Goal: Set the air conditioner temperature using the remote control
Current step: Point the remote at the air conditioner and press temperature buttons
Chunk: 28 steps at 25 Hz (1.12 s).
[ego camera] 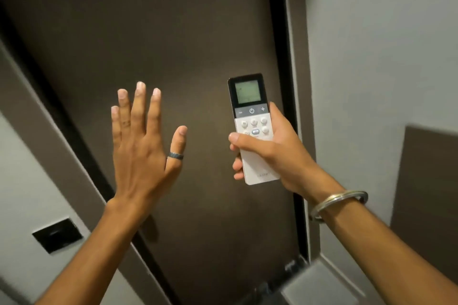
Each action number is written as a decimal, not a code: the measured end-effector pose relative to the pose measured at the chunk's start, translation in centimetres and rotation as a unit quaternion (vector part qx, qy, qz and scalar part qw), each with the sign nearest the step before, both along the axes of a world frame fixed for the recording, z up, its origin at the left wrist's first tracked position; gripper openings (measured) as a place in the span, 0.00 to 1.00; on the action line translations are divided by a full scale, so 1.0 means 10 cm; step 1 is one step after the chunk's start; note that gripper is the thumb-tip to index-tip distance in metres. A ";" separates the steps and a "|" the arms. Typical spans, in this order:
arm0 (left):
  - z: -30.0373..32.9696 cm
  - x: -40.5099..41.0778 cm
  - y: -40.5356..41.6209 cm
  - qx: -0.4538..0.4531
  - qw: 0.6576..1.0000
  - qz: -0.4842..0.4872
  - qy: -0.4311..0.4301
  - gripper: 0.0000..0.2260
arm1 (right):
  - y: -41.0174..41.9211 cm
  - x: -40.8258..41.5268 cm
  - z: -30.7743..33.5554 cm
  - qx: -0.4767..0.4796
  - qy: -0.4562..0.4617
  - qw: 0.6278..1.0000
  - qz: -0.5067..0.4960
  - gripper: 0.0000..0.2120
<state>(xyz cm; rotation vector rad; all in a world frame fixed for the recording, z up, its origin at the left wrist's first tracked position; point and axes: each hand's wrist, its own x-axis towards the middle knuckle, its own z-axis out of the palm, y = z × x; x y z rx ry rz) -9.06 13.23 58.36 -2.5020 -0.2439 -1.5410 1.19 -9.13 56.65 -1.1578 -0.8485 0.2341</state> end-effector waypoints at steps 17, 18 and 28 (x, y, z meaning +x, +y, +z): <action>1.26 -0.77 0.43 0.053 0.979 0.105 -0.167 0.34 | 0.56 -0.72 1.47 0.081 -0.116 0.980 0.141 0.13; 1.27 -0.78 0.43 0.052 0.979 0.109 -0.166 0.34 | 0.55 -0.72 1.49 0.080 -0.111 0.981 0.134 0.12; 1.28 -0.65 0.24 0.051 0.981 0.086 -0.168 0.35 | 0.42 -0.63 1.52 0.080 -0.098 0.988 0.085 0.11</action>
